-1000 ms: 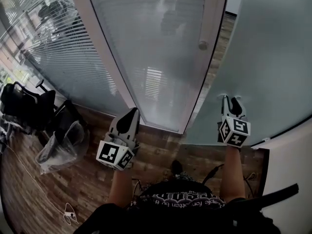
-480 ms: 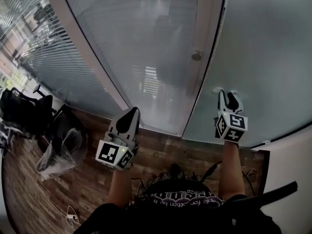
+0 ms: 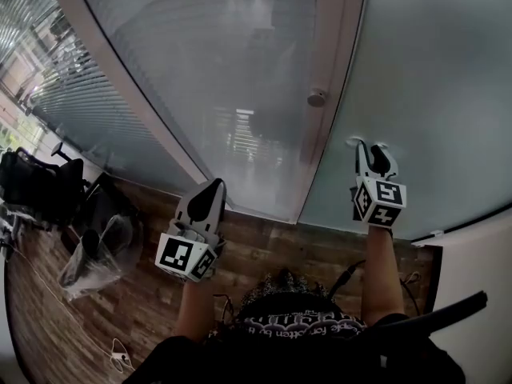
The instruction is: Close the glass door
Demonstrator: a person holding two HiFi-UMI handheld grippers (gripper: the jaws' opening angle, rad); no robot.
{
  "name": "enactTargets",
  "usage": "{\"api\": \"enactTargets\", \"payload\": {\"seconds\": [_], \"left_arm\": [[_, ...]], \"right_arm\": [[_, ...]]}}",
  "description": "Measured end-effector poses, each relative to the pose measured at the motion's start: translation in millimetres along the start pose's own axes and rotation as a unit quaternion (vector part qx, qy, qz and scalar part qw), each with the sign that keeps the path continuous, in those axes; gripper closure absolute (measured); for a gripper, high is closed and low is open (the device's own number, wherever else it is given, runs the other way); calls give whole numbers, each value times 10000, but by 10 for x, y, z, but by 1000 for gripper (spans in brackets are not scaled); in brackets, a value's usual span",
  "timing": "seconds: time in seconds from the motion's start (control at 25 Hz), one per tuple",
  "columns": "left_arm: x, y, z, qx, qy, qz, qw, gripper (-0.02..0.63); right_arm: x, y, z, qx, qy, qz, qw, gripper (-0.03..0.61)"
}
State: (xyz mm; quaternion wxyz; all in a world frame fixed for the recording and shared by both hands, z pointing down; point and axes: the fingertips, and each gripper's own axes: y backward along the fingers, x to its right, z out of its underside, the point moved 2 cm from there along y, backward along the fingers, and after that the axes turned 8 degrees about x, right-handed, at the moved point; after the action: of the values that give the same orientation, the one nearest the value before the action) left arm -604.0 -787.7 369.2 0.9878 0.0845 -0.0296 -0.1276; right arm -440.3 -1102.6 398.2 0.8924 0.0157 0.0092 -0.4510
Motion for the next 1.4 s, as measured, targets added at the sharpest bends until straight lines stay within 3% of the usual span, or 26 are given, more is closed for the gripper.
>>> {"api": "enactTargets", "payload": {"seconds": [1.0,1.28,1.4], "left_arm": [[8,36,-35,-9,11,-88,10000,612],[18,91,-38,-34,29,-73,10000,612],[62,65,-52,-10,38,18,10000,612]], "right_arm": [[66,-121,-3,-103,-118,-82,9998,468],[-27,224,-73,-218,-37,-188,9996,469],[-117,431,-222,22,-48,-246,9997,477]]}}
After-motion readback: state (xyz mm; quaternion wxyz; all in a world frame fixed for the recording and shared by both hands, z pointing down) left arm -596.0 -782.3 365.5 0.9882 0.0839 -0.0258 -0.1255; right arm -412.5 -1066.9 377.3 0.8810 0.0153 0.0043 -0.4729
